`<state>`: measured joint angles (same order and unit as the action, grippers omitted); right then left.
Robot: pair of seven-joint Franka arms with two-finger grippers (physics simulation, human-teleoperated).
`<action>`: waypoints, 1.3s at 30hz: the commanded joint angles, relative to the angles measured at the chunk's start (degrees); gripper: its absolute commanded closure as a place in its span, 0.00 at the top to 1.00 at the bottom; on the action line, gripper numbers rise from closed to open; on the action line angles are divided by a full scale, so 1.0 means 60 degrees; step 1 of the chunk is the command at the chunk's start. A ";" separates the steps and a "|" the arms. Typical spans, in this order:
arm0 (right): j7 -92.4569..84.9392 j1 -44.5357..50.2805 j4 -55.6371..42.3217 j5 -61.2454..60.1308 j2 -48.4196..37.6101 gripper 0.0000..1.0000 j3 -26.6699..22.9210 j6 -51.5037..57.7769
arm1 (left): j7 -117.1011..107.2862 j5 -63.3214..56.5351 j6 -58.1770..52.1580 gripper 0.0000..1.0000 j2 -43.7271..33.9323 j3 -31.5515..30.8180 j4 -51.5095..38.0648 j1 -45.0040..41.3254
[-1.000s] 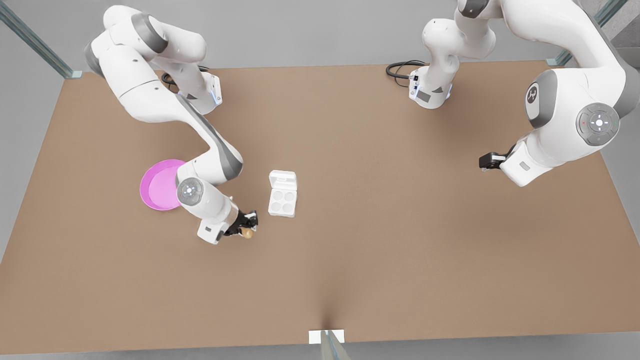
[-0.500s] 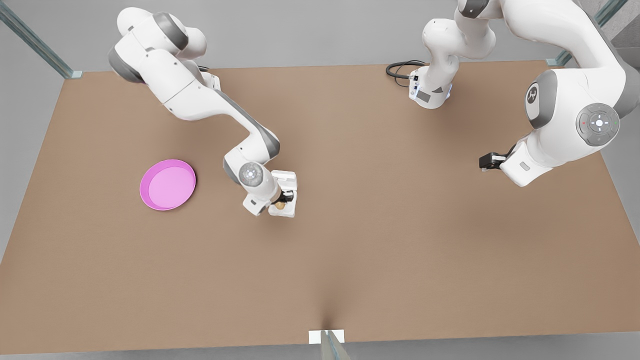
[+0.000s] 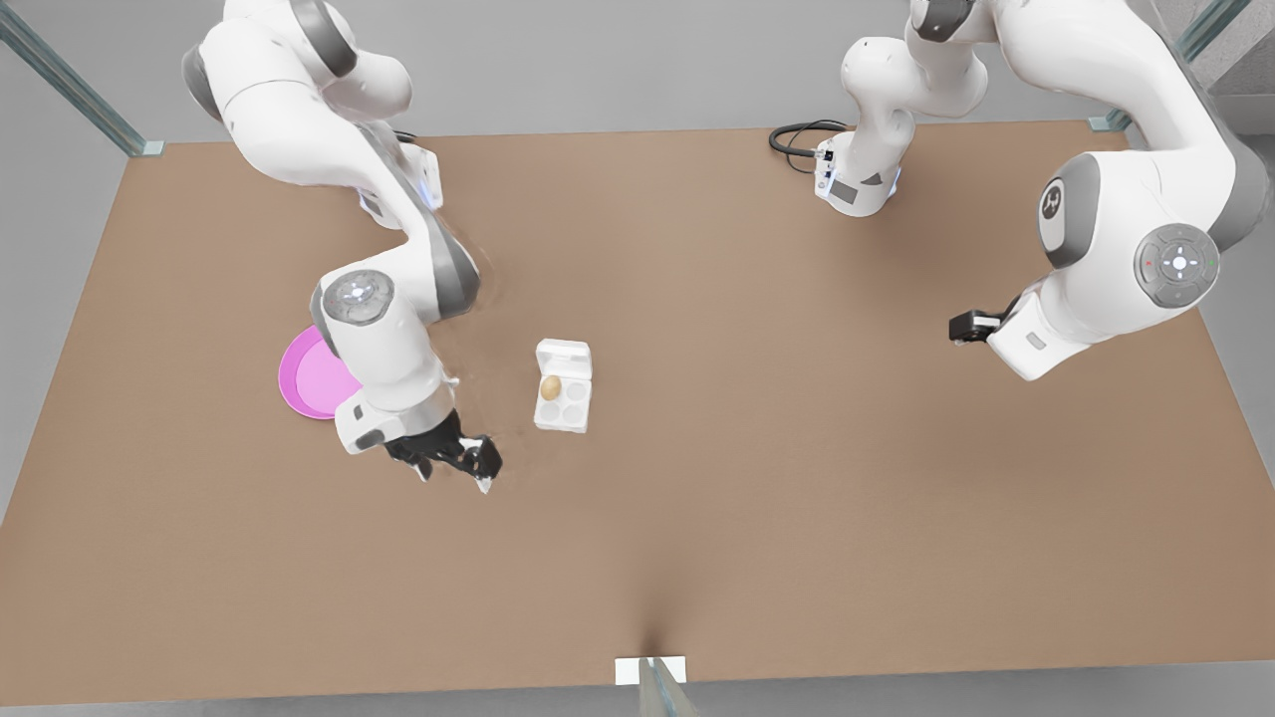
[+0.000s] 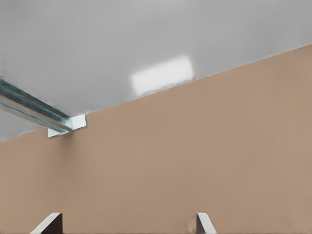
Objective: Pack egg into the box and close the box lid
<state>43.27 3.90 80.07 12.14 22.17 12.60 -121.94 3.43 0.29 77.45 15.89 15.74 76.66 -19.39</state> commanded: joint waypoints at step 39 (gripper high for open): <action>-0.7843 -0.1734 -0.0322 -0.0925 -0.1088 1.00 -0.1236 0.6320 | -1.0883 0.2369 0.9181 0.21 0.4940 -0.1056 0.0626 -0.7418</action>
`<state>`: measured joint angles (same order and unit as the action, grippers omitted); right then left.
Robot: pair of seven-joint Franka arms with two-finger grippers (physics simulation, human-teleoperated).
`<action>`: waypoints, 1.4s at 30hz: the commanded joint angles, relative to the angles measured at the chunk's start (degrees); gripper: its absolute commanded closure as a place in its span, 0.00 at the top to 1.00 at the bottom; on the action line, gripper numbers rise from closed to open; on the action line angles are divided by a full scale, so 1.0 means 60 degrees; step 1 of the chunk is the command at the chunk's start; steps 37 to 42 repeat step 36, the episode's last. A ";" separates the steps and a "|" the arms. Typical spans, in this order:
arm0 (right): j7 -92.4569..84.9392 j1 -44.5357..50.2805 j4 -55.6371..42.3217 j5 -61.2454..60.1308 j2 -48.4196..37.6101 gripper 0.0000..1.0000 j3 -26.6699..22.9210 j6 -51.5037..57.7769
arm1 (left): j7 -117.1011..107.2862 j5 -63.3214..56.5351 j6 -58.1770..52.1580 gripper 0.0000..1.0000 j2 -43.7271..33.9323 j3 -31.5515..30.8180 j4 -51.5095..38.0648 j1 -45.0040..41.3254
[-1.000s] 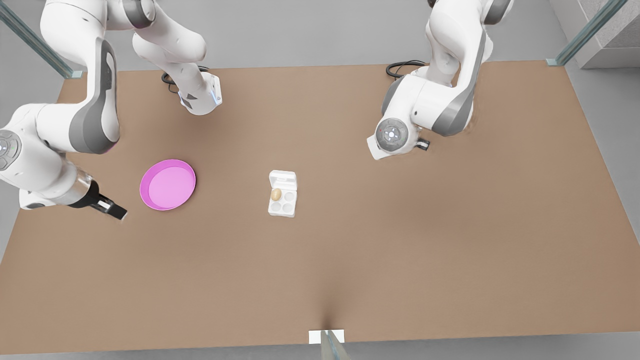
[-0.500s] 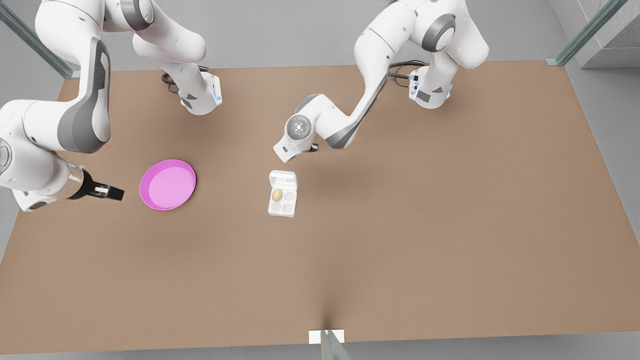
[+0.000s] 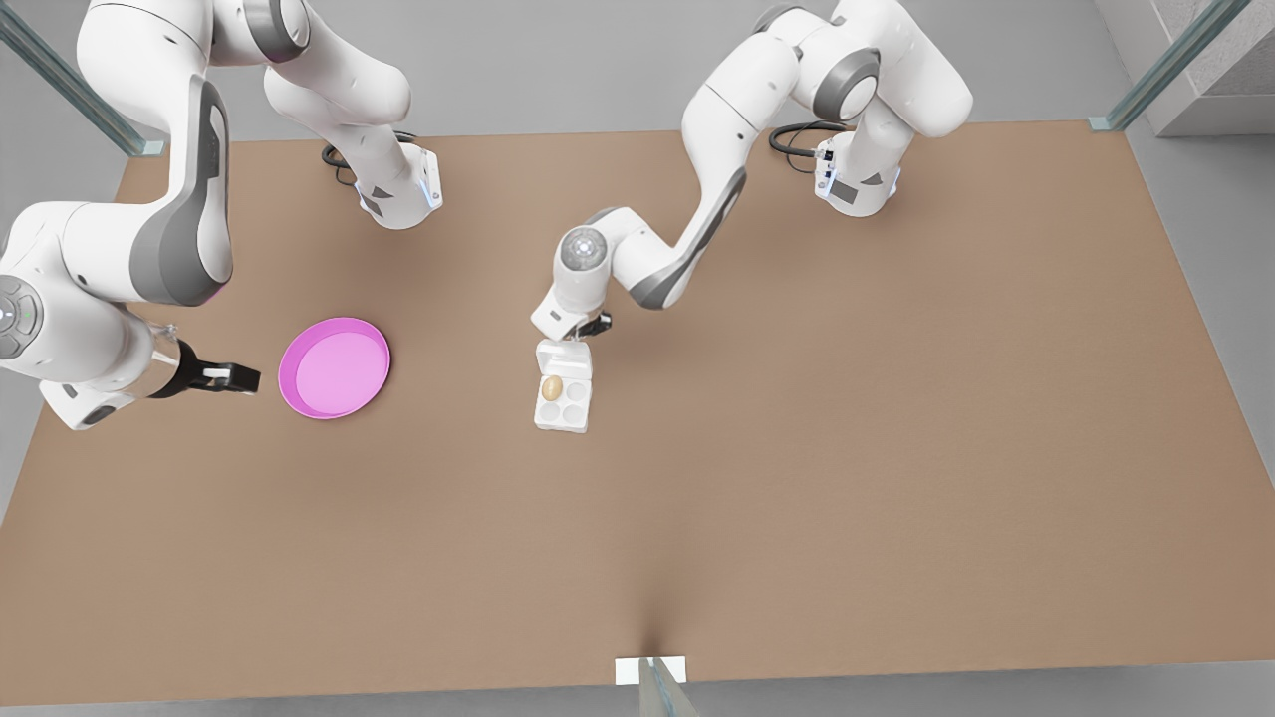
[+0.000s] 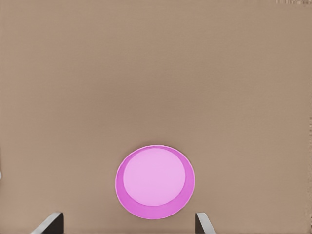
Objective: Pack egg into the box and close the box lid
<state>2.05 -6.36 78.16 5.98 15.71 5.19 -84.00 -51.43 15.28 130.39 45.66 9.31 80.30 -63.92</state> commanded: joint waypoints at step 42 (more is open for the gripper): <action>-0.0884 -0.0068 -0.0151 0.0073 0.0004 1.00 -0.0031 -0.0047 | 1.2454 -0.3015 -0.7919 1.00 -0.7303 -0.0892 0.1265 0.9116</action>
